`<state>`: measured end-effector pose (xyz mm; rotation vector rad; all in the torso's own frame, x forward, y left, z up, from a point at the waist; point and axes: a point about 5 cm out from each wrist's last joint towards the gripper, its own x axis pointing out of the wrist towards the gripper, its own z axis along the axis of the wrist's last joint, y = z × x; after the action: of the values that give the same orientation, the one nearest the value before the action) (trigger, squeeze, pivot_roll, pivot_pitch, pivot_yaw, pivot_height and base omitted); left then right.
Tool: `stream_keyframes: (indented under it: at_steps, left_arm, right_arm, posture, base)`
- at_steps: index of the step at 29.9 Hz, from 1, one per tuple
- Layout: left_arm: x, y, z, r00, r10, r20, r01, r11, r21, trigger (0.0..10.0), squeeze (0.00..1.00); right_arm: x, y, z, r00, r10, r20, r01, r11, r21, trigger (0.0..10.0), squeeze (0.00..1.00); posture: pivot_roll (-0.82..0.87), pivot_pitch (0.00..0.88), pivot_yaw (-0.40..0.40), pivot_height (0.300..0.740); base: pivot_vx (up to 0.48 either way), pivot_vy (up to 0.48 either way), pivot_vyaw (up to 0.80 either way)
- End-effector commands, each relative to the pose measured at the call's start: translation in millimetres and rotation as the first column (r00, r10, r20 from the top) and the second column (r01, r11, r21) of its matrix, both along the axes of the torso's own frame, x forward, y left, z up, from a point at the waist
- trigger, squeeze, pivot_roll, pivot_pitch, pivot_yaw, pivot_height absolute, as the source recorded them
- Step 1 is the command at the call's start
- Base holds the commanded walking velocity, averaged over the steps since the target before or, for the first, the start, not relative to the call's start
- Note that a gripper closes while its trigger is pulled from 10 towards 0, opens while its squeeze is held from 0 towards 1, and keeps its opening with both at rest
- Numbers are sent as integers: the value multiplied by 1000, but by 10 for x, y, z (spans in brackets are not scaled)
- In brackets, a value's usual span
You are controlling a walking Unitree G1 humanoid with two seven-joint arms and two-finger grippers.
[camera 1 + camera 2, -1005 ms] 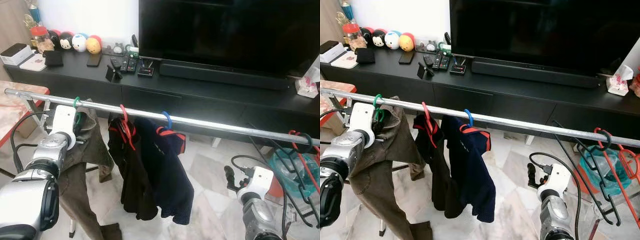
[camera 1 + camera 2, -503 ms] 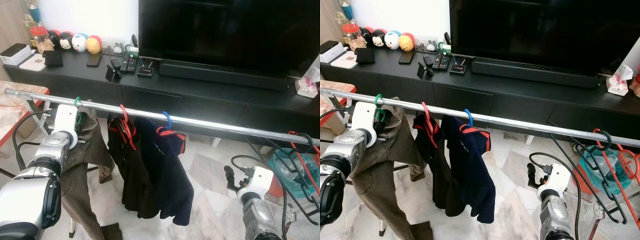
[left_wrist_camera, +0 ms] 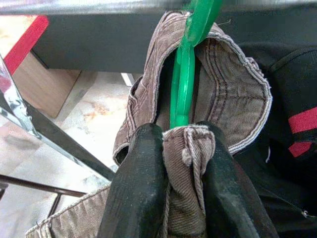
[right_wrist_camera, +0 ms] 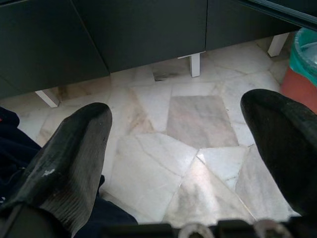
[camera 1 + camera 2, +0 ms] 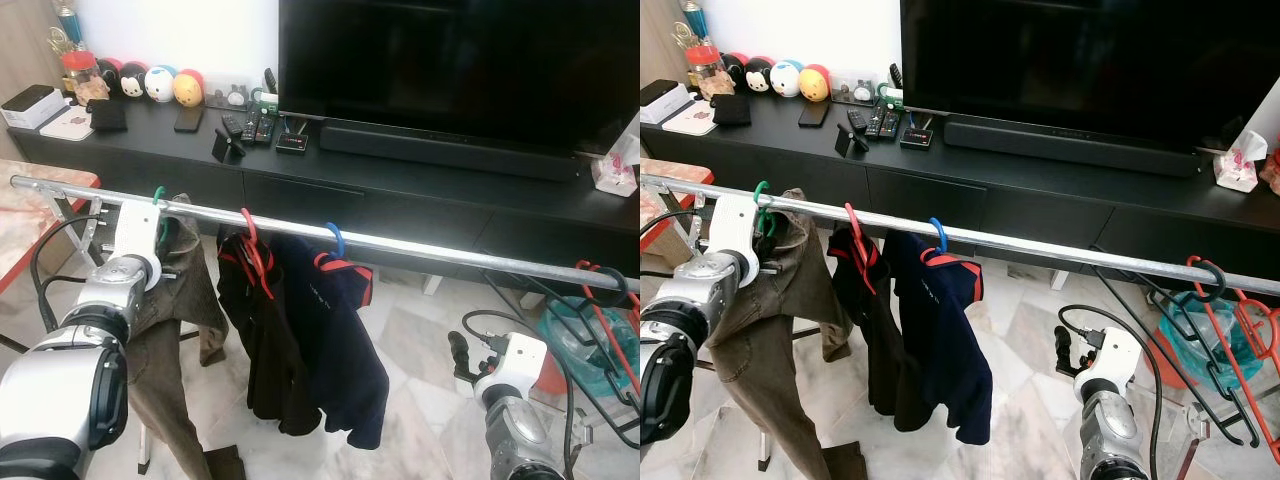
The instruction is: Hang hanger
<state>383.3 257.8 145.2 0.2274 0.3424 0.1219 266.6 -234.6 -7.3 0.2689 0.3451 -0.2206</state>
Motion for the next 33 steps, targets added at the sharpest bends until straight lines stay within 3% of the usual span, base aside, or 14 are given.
stream_keyframes:
  at_steps: [1,14,28,29,30,33]
  left_arm:
    - [73,-48,146,1000,-11,26,11,1000,24,10000,0]
    - [22,-125,-52,996,-20,-89,24,998,51,10000,0]
    - [-87,-59,-248,997,29,-71,-27,999,26,10000,0]
    - [-86,-54,-243,997,34,-66,-33,999,21,10000,816]
    - [-85,-50,-237,997,39,-61,-38,999,17,10000,1000]
    - [-81,-48,-228,998,40,-55,-39,999,14,10000,1000]
  right_arm:
    - [-10,-56,15,1000,-11,6,11,1000,-11,10000,0]
    - [-5,-36,12,1000,-7,7,7,1000,-4,10000,0]
    - [-5,-31,11,1000,-4,7,4,1000,-4,10000,0]
    - [-4,-31,11,1000,-4,7,4,1000,-4,10000,0]
    - [-4,-31,11,1000,-4,7,4,1000,-4,10000,0]
    - [-4,-30,11,1000,-3,7,3,1000,-4,10000,0]
  posture:
    - [44,0,-86,740]
    - [42,0,-80,740]
    - [47,0,-86,740]
    - [47,0,-86,740]
    - [48,0,-86,740]
    - [48,0,-86,740]
  base:
    - [0,0,0]
    - [0,0,0]
    - [0,0,0]
    - [0,0,0]
    - [0,0,0]
    - [0,0,0]
